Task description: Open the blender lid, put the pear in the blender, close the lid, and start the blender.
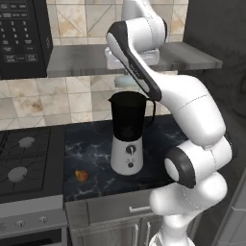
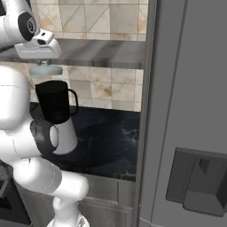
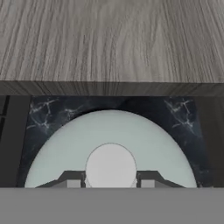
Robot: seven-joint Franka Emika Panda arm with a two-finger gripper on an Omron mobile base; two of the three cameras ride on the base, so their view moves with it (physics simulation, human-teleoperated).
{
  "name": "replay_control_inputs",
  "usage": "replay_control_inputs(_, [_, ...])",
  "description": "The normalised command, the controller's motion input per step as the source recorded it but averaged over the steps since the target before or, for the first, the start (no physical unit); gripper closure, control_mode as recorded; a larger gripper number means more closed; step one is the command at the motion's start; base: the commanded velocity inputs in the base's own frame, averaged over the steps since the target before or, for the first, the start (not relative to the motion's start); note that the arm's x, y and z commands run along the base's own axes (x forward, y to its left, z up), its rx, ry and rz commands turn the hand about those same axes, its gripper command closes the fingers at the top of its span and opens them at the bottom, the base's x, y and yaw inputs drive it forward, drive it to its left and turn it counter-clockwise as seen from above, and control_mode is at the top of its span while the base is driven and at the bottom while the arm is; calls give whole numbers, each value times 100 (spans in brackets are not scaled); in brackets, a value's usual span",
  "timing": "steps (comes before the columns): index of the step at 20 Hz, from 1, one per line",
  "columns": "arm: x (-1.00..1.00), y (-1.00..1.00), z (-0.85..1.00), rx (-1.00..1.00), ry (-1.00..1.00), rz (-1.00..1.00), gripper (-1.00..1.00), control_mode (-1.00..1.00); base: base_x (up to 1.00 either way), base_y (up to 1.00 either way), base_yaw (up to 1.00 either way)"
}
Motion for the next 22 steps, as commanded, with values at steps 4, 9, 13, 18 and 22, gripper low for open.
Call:
replay_control_inputs(4, [-97,-60,-21,1,-18,-2,100,-100,0,0,0])
replay_control_inputs(9, [-100,-83,-80,5,-25,-3,100,-100,0,0,0])
replay_control_inputs(13, [-52,-87,-61,3,-9,0,100,-100,0,0,0])
replay_control_inputs(18, [-1,-95,-36,2,0,0,100,-100,0,0,0])
replay_control_inputs(22, [12,-72,-54,0,7,0,100,-100,0,0,0])
